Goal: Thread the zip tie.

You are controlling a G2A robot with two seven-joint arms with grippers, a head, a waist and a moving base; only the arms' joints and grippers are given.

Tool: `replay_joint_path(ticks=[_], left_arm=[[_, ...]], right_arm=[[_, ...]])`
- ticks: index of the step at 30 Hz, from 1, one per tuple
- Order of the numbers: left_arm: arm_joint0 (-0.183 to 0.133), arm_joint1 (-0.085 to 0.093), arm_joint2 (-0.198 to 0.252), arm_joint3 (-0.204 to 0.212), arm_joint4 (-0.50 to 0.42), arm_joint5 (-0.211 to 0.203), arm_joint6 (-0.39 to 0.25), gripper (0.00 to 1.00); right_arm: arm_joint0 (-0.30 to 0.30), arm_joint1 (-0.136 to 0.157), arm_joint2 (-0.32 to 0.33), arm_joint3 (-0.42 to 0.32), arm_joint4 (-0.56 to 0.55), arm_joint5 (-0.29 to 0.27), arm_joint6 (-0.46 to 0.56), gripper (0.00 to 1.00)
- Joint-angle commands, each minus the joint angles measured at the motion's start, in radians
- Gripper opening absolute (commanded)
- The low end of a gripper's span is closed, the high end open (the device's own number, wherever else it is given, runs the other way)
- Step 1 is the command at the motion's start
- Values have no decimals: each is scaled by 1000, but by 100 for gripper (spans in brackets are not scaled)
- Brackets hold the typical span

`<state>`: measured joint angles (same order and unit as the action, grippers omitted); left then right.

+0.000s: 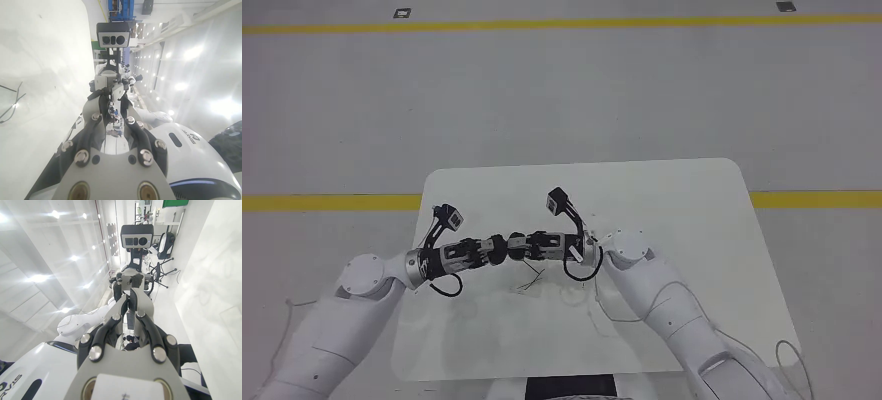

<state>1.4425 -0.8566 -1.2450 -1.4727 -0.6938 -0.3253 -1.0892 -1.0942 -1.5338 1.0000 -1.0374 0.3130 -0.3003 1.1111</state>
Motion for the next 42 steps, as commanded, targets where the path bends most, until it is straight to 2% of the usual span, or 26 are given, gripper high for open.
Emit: replay_joint_path(ticks=[1, 17, 20, 25, 38, 42], left_arm=[[1, 0, -1, 0, 0, 0, 1, 15], [7, -5, -6, -5, 20, -15, 38, 15], [10, -7, -10, -13, 18, -15, 43, 11], [17, -12, -19, -20, 29, -15, 55, 10], [26, -23, -36, -27, 56, -15, 74, 5], [29, -27, -44, -27, 59, -15, 79, 7]], right_arm=[[-4, 3, -1, -8, -2, -3, -9, 0], [-26, 15, -9, -32, 24, -18, -92, 0], [-27, 17, -12, -37, 22, -20, -108, 0], [-29, 19, -21, -42, 22, -18, -131, 0], [-24, 24, -41, -44, 36, -24, -142, 0], [-24, 26, -43, -45, 42, -27, -143, 0]])
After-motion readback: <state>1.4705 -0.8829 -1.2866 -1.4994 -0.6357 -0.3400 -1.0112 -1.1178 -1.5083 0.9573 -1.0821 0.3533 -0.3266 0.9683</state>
